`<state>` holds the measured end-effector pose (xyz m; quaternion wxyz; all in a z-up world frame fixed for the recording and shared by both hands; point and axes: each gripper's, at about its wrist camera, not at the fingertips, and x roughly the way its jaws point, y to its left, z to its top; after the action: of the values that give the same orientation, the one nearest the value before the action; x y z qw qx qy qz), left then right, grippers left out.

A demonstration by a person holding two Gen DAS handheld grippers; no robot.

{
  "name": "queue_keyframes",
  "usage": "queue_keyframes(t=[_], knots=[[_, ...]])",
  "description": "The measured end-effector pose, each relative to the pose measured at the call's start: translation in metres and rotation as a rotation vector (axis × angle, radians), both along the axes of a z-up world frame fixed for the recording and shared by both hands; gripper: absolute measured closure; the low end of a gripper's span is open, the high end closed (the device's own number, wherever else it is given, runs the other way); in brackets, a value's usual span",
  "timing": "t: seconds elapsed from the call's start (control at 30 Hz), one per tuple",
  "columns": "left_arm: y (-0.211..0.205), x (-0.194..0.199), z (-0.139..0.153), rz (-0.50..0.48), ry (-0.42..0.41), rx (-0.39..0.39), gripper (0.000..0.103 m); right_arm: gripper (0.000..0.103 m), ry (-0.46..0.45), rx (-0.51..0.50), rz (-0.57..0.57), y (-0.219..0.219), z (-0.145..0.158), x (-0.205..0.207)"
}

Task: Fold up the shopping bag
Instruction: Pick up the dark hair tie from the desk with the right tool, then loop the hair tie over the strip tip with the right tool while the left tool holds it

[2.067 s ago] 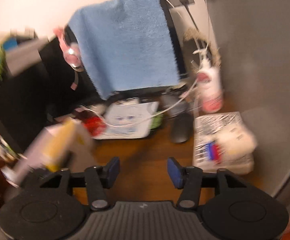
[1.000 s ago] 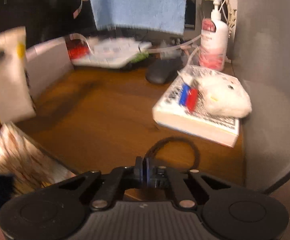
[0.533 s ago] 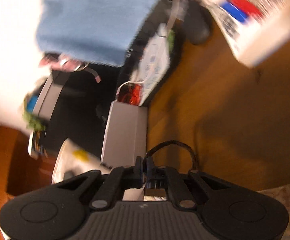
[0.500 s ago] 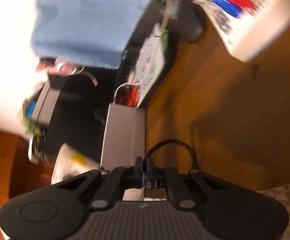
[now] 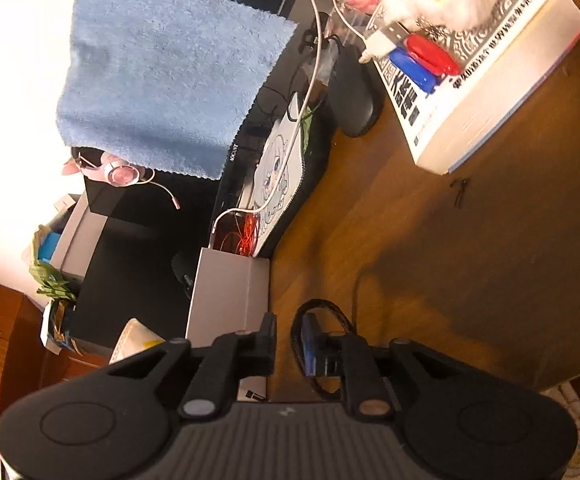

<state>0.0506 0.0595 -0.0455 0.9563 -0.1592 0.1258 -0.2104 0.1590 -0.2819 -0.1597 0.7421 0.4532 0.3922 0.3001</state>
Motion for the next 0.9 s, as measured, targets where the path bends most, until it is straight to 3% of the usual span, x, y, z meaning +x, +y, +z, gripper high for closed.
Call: queue_keyframes(t=[0.23, 0.3, 0.43, 0.7, 0.9], knots=[[-0.001, 0.002, -0.001, 0.004, 0.013, 0.008, 0.086, 0.088, -0.013, -0.048, -0.034, 0.001, 0.002, -0.005], [-0.003, 0.001, -0.001, 0.004, 0.006, 0.021, 0.088, 0.097, -0.017, -0.062, -0.044, 0.001, 0.002, -0.006], [-0.011, -0.005, -0.001, 0.040, -0.038, 0.085, 0.090, 0.099, -0.054, -0.093, -0.047, -0.020, -0.004, 0.011], [-0.034, -0.018, -0.002, 0.079, -0.133, 0.224, 0.091, 0.099, -0.349, -0.115, 0.081, 0.003, 0.078, -0.015], [-0.045, -0.022, 0.000, 0.062, -0.161, 0.273, 0.091, 0.099, -0.442, -0.131, 0.225, 0.035, 0.120, -0.024]])
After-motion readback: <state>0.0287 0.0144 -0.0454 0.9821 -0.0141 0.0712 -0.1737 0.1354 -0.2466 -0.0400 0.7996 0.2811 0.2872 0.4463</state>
